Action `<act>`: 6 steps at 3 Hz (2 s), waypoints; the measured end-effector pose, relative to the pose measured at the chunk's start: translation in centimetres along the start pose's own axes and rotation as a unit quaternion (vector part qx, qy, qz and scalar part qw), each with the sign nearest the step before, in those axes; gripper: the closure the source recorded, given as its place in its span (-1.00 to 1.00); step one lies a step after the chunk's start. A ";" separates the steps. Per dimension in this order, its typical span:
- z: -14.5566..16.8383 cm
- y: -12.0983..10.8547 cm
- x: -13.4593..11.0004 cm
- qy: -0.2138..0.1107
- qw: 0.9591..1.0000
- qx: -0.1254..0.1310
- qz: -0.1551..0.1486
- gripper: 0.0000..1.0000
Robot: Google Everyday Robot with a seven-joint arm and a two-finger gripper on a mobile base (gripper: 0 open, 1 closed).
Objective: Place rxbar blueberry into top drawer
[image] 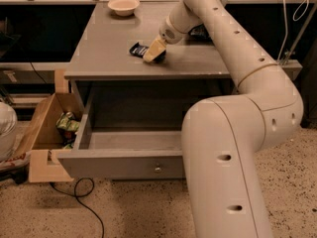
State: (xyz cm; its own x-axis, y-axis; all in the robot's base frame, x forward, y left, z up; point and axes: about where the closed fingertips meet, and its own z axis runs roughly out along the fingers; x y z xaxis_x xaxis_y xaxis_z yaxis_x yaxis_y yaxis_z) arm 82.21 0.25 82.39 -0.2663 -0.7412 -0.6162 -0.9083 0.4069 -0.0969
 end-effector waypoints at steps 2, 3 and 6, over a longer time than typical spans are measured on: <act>-8.7 -0.4 -2.6 -0.134 0.989 0.056 -0.012 1.00; -13.7 3.4 -2.9 -0.185 0.979 0.073 -0.055 1.00; -14.5 8.7 1.3 -0.181 0.980 0.044 -0.070 1.00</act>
Offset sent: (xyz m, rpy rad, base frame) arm -0.0668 -0.0528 0.1558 0.3777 -0.4213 -0.0474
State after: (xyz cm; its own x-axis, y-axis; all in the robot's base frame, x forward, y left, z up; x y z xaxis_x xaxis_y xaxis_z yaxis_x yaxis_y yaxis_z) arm 69.26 -4.88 92.11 0.0061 -0.5609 -0.8279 -0.8925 0.3702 -0.2575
